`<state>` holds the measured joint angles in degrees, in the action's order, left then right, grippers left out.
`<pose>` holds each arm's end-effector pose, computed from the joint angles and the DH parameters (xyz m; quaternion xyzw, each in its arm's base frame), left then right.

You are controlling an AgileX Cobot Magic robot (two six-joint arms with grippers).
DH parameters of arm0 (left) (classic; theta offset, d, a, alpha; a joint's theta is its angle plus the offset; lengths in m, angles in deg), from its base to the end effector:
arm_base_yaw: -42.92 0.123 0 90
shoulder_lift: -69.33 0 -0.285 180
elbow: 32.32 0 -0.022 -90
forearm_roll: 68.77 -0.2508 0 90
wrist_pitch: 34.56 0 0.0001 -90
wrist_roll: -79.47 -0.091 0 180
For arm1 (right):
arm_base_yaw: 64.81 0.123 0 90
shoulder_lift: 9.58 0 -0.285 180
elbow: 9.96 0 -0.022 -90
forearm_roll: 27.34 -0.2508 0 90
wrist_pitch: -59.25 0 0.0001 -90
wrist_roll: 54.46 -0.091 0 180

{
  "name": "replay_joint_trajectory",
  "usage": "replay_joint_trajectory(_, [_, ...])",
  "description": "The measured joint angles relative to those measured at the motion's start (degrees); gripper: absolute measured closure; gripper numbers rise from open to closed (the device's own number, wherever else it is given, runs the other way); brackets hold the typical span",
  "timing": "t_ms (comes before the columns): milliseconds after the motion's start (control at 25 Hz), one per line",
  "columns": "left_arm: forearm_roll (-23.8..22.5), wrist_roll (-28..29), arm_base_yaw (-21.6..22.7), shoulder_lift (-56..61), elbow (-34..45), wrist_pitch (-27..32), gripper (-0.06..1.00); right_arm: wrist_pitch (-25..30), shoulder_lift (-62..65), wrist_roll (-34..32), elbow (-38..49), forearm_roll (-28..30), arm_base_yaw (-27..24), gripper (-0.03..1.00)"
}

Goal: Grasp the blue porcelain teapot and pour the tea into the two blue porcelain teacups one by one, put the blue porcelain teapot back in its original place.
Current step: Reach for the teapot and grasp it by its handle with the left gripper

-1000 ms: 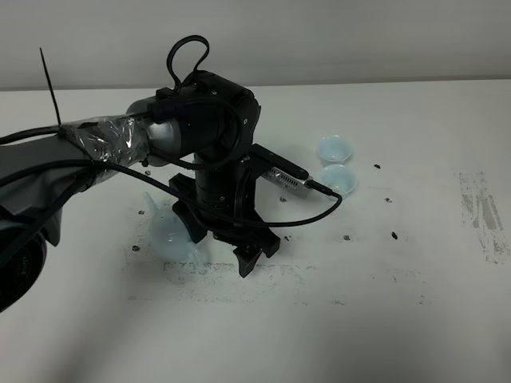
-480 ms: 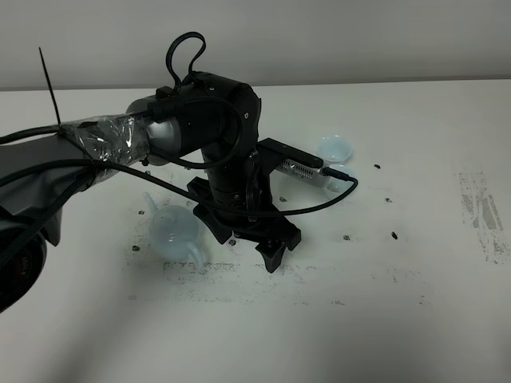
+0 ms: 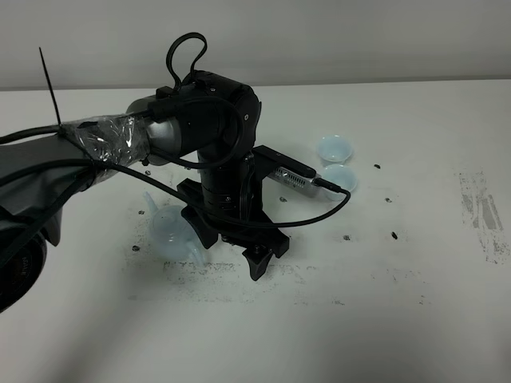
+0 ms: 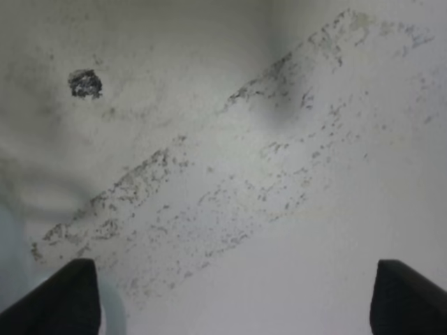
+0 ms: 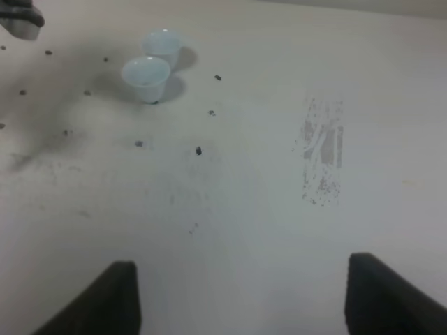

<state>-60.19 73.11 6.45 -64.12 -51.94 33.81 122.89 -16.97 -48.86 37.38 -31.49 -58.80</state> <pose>0.3392 -0.2664 0.1586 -0.3371 -0.9387 0.0617 0.0364 -0.0112 0.0048 0.2793 -0.0896 0.8536 0.0379 0.5118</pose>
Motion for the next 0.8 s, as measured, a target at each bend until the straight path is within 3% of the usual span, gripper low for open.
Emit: replay_joint_trajectory(800, [-1.7, -0.4, 0.0, 0.0, 0.0, 0.0, 0.19, 0.0, 0.0, 0.0, 0.0, 0.0, 0.0, 0.38])
